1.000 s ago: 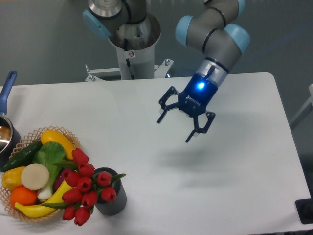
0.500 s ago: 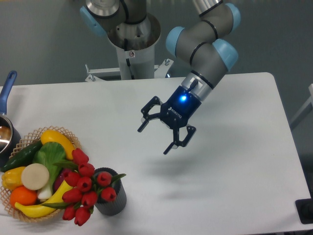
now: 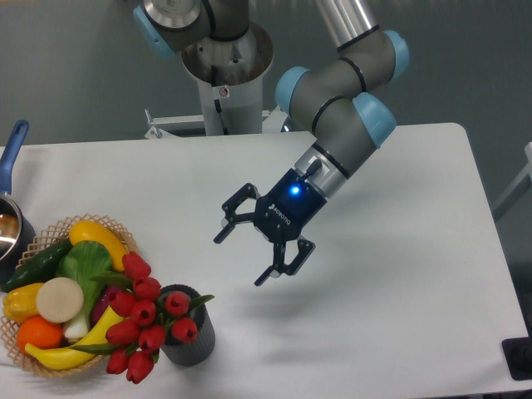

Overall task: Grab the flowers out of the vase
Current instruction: 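Lower the open gripper down onto the red tulip stems above the vase, then close the gripper around the tulip stems at the vase rim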

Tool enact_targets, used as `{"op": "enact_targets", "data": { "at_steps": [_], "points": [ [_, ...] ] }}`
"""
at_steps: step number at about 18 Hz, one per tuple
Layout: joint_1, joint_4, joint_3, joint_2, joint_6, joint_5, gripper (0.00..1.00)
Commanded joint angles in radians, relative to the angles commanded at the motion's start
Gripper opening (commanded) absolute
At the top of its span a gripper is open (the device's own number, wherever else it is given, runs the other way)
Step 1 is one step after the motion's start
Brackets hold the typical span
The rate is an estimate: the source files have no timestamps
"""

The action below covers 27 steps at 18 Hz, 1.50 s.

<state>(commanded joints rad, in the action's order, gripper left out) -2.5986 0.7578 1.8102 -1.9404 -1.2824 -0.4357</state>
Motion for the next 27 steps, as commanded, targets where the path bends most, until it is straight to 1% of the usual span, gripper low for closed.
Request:
{"op": "enact_targets", "data": {
  "at_steps": [3,7,10,16,22,27],
  "points": [
    [0.023,-0.012,-0.028,-0.025,0.014,-0.002,1.00],
    [0.055,-0.012,-0.067,-0.054,0.055,-0.002,1.00],
    [0.081,-0.012,-0.083,-0.075,0.058,-0.002,1.00],
    [0.109,-0.014,-0.100,-0.089,0.070,-0.002,1.00],
    [0.140,-0.020,-0.161,-0.135,0.150,-0.006,1.00],
    [0.160,-0.021,-0.180,-0.149,0.172,-0.011,1.00]
  ]
}}
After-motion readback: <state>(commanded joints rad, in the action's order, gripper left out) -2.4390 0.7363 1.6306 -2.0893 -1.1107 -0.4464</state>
